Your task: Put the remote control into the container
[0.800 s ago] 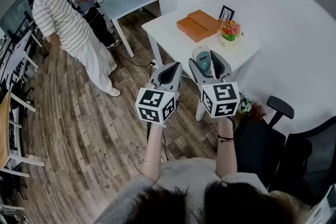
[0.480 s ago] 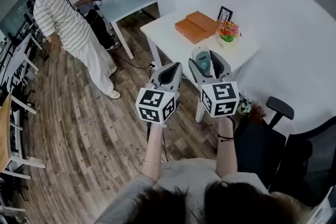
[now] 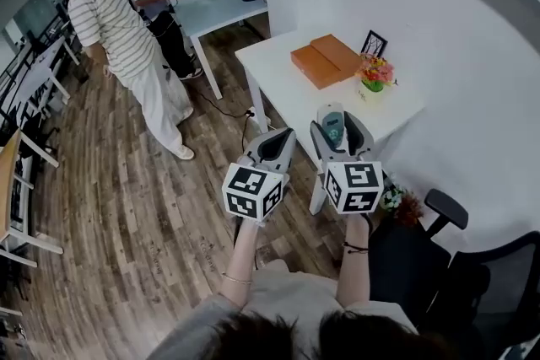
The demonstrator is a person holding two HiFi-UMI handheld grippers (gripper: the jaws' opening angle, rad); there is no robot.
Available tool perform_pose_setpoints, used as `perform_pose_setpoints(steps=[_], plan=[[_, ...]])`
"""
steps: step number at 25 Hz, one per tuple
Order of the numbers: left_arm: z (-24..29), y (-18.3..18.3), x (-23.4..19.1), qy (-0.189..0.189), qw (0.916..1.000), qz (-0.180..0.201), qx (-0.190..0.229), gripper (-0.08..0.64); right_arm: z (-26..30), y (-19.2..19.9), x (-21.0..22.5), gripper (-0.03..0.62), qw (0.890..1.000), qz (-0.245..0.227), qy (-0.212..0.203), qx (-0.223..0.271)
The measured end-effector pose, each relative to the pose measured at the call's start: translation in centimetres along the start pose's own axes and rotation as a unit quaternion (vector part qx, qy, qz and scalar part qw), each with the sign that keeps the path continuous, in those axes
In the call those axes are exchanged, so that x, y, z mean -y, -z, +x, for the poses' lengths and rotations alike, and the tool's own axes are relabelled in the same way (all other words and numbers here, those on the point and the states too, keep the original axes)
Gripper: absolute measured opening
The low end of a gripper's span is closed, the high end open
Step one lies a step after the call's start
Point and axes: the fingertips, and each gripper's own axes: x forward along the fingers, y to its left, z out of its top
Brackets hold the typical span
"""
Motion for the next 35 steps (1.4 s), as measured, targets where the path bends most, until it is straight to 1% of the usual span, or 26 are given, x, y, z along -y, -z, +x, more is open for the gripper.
perform_pose_setpoints(steps=[4, 8, 11, 14, 17, 20, 27, 32, 35], plan=[[0.6, 0.4, -0.8, -0.007, 0.9999, -0.009, -0.003, 0.003, 1.1, 0.7, -0.2, 0.282, 1.000, -0.005, -0.015, -0.012], [1.8, 0.2, -1.9, 0.004, 1.0000, -0.003, -0.001, 0.003, 3.0, 0.6, 0.1, 0.282, 1.000, -0.003, -0.011, -0.009], [3.8, 0.1, -3.8, 0.013, 0.9999, -0.003, 0.010, 0.003, 5.6, 1.0, 0.9, 0.282, 1.000, -0.006, -0.008, -0.007], [6.0, 0.8, -6.4, 0.024, 0.9997, -0.008, 0.006, 0.003, 8.6, 1.7, 1.6, 0.282, 1.000, -0.012, 0.002, -0.015], [7.8, 0.1, -8.9, 0.039, 0.9992, -0.008, 0.004, 0.003, 11.0, 1.5, 2.2, 0.282, 1.000, -0.007, 0.016, -0.017], [9.6, -0.7, -10.6, 0.058, 0.9982, -0.013, 0.009, 0.003, 13.0, 1.5, 3.0, 0.282, 0.999, -0.009, 0.034, -0.027], [13.1, 0.2, -13.9, 0.097, 0.9951, -0.019, -0.004, 0.003, 17.3, 2.6, 4.3, 0.282, 0.997, -0.004, 0.067, -0.042], [14.5, 0.9, -16.6, 0.109, 0.9938, -0.018, -0.009, 0.003, 20.1, 3.4, 4.7, 0.282, 0.996, 0.005, 0.083, -0.041], [15.4, 1.7, -17.9, 0.113, 0.9933, -0.024, -0.014, 0.003, 21.2, 4.3, 4.7, 0.282, 0.995, 0.012, 0.088, -0.044]])
